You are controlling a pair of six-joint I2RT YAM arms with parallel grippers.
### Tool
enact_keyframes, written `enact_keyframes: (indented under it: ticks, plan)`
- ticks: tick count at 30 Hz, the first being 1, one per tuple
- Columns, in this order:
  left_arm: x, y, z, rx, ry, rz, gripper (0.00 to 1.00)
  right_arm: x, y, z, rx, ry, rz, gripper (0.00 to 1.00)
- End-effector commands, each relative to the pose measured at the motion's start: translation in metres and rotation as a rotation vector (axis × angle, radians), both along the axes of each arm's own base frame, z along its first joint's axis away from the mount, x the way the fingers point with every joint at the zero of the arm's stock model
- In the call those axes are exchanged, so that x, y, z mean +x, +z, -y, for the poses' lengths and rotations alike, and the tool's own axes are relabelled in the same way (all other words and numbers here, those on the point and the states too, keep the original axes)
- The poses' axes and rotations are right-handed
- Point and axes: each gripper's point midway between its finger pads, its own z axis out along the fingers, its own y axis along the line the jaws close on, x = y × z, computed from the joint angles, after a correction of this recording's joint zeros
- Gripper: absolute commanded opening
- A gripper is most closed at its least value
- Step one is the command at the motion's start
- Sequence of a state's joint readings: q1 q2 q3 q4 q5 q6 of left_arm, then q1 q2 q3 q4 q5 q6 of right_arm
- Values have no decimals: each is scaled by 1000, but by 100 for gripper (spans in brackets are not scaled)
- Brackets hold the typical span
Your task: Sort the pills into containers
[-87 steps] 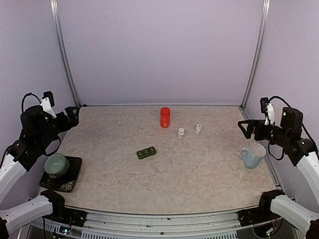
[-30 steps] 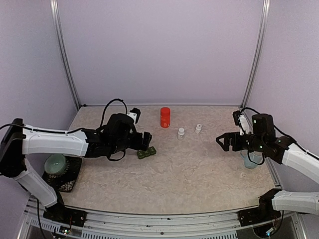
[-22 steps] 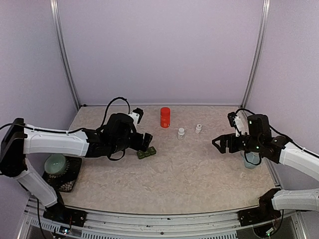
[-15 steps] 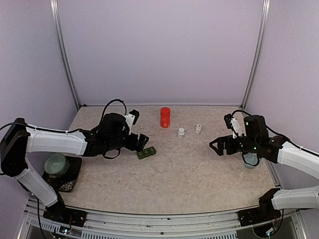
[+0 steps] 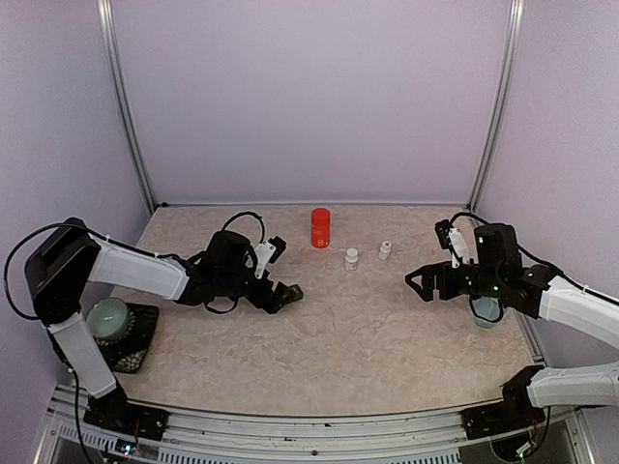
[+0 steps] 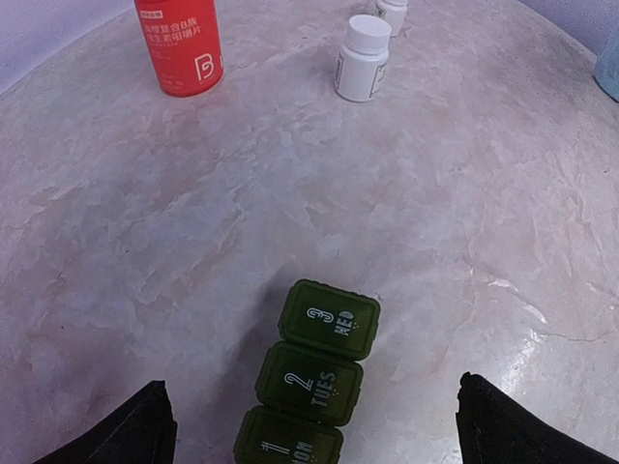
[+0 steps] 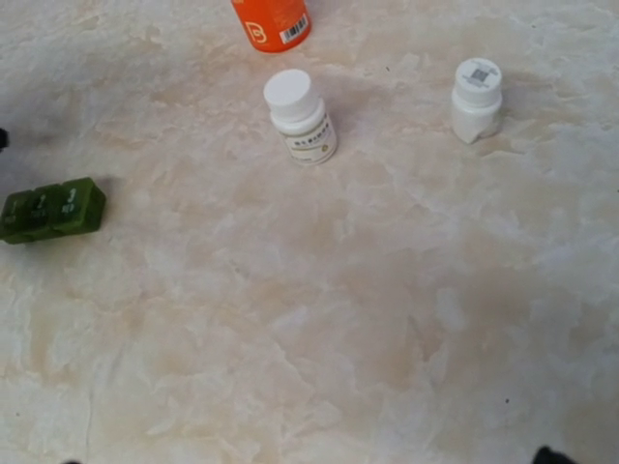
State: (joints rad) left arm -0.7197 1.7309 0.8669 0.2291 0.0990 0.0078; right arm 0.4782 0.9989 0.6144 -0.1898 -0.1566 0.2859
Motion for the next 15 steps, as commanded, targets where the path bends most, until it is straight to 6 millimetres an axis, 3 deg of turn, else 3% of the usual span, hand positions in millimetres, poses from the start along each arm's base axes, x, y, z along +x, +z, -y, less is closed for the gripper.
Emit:
enact_keyframes:
  ticks: [1,7,15]
  plan:
    - [12,-5,7,1,-57,17,99,-6,3,-5,27,20,7,100]
    - [14,-26,5,11,-96,-26,95,-8,4,-7,39,24,1,100]
    - [11,-31,-3,5,-119,-47,89,-9,2,-9,46,28,-4,100]
